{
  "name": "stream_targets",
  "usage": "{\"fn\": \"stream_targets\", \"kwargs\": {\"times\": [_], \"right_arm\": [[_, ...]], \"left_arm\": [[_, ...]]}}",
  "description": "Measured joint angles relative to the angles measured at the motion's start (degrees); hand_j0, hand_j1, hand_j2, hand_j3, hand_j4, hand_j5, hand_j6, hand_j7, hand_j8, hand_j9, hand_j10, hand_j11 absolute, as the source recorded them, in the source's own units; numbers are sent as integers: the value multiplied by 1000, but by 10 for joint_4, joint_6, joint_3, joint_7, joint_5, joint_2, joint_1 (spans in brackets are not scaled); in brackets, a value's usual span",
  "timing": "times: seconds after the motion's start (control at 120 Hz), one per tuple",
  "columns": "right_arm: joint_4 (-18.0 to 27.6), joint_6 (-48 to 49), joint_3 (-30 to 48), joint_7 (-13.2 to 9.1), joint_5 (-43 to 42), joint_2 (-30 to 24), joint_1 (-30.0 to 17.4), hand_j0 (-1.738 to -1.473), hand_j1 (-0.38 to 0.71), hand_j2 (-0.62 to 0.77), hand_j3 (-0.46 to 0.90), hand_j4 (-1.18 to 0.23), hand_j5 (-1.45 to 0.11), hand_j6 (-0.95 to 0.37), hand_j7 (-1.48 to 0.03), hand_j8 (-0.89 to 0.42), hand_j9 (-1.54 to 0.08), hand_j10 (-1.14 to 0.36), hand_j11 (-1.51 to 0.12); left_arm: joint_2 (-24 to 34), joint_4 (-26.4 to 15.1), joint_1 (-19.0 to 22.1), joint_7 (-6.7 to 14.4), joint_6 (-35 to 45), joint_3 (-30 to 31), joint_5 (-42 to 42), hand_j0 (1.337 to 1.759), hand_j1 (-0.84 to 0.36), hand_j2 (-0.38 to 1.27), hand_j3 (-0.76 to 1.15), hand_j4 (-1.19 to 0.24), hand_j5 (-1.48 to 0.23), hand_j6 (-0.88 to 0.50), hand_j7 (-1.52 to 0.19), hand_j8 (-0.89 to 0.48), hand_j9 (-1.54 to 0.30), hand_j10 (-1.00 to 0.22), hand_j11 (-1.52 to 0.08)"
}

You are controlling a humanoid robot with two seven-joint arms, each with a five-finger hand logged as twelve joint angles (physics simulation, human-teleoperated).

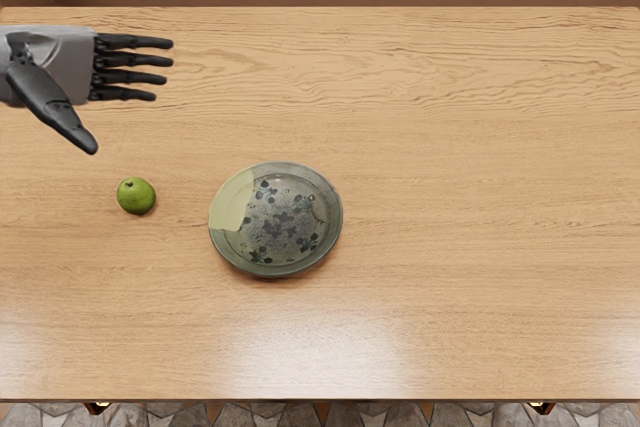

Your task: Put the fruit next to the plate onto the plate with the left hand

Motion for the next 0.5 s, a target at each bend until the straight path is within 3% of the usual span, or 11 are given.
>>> {"fn": "stream_targets", "kwargs": {"times": [0.208,0.358,0.45,0.5], "right_arm": [[0,0,0,0,0,0,0,-1658,-339,-2,0,-8,-11,-8,-11,-8,-11,-8,-11],[-1,0,0,0,0,0,-1,-1658,-339,-2,0,-8,-10,-8,-11,-8,-10,-8,-10],[-1,0,0,0,0,0,-1,-1658,-339,-2,0,-8,-10,-8,-10,-8,-10,-8,-10],[-1,0,0,0,0,0,-1,-1658,-339,-2,0,-8,-11,-8,-11,-8,-11,-8,-11]], "left_arm": [[6,-4,0,0,-5,8,-14,1658,347,1,1,-3,-3,-3,-2,-2,-3,-3,-2],[108,-30,-23,0,-5,42,22,1658,347,0,0,-2,-3,-2,-2,-2,-3,-2,-2],[46,-37,-35,0,-5,59,109,1658,348,1,0,-2,-2,-2,-2,-2,-2,-2,-2],[12,-40,-61,0,-6,79,173,1658,348,0,0,-3,-2,-3,-2,-3,-2,-3,-2]]}}
